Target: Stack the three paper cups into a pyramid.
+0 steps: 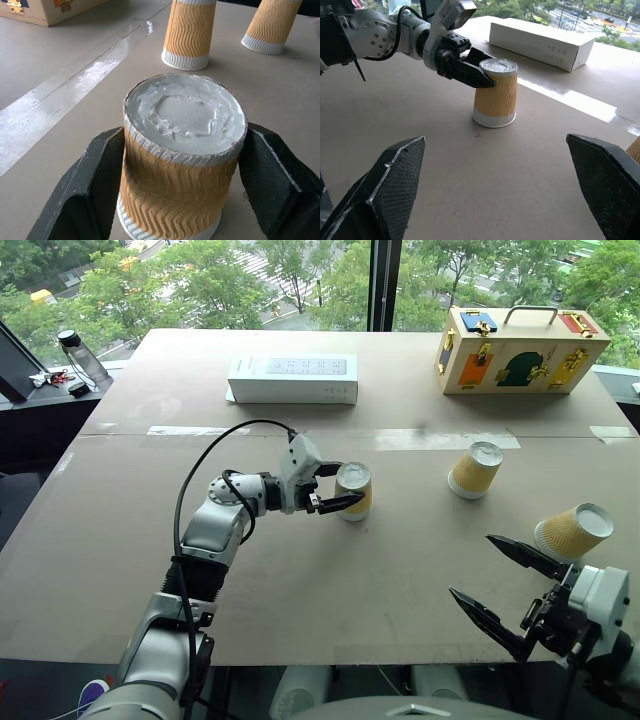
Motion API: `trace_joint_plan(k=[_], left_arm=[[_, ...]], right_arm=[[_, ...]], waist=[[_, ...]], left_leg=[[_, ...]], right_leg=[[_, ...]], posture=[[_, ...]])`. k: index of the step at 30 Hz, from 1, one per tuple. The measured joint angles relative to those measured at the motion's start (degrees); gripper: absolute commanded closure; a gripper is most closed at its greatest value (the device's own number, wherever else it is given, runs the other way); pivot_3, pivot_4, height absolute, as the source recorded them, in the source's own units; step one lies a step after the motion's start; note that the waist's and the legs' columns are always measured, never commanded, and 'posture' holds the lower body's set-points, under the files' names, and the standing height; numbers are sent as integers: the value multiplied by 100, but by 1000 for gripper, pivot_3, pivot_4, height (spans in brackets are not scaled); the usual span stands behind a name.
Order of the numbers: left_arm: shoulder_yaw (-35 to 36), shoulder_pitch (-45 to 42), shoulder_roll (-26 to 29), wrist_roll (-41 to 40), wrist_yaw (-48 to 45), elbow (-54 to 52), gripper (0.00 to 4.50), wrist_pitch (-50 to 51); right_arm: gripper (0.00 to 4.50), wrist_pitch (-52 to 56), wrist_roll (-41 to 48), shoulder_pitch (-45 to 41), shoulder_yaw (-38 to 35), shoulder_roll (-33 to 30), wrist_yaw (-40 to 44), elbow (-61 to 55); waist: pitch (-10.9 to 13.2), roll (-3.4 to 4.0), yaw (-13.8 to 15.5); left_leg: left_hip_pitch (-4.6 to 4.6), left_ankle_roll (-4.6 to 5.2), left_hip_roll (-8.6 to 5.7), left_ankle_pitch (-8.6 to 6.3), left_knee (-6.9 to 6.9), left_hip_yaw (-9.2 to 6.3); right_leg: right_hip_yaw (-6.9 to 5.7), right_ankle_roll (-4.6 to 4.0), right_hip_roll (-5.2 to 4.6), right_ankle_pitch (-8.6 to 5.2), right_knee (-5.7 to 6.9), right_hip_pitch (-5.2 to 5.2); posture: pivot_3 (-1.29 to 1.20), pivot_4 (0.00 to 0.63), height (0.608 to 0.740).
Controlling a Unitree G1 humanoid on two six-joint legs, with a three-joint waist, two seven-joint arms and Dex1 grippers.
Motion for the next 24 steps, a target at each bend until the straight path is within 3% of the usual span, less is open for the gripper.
trace_joint_plan(k=[7,10,14,18,24], left_arm=[[472,107,-58,-424,69,-199,48,158],[1147,408,244,-1432,-85,-937,48,898],[1694,841,710,-2604,-115,-2416,48,1829],[1622,1096,981,-3470,-119,-3401,48,2630],[1398,1411,1160,-3677,-250,-4008,48,2771]], right_arm=[[0,250,152,-467,-104,227,-852,-116],[0,776,402,-1443,-625,170,-1870,-234],[0,1976,127,-2245,-1244,-603,-2791,176],[0,2785,-8,-2156,-1730,-722,-3058,861],[0,3338,-39,-1962,-1917,-734,-2995,1145]], waist=[[1,1,-3],[3,1,-113],[2,2,-36],[6,9,63],[4,17,-34]], left_leg=[[-1,-1,9,0,0,-17],[-1,-1,14,1,1,-12],[-8,-2,6,1,0,-10],[-13,-2,1,1,-2,6],[0,1,6,1,-2,38]], right_leg=[[3,-1,-1,1,1,-4],[13,-3,-3,2,5,-10],[8,-6,-6,1,3,-6],[1,-7,-9,1,2,-6],[21,-26,-1,-9,3,-6]], posture=[[0,150,740],[0,150,740],[0,150,740],[0,150,740],[0,150,740]])
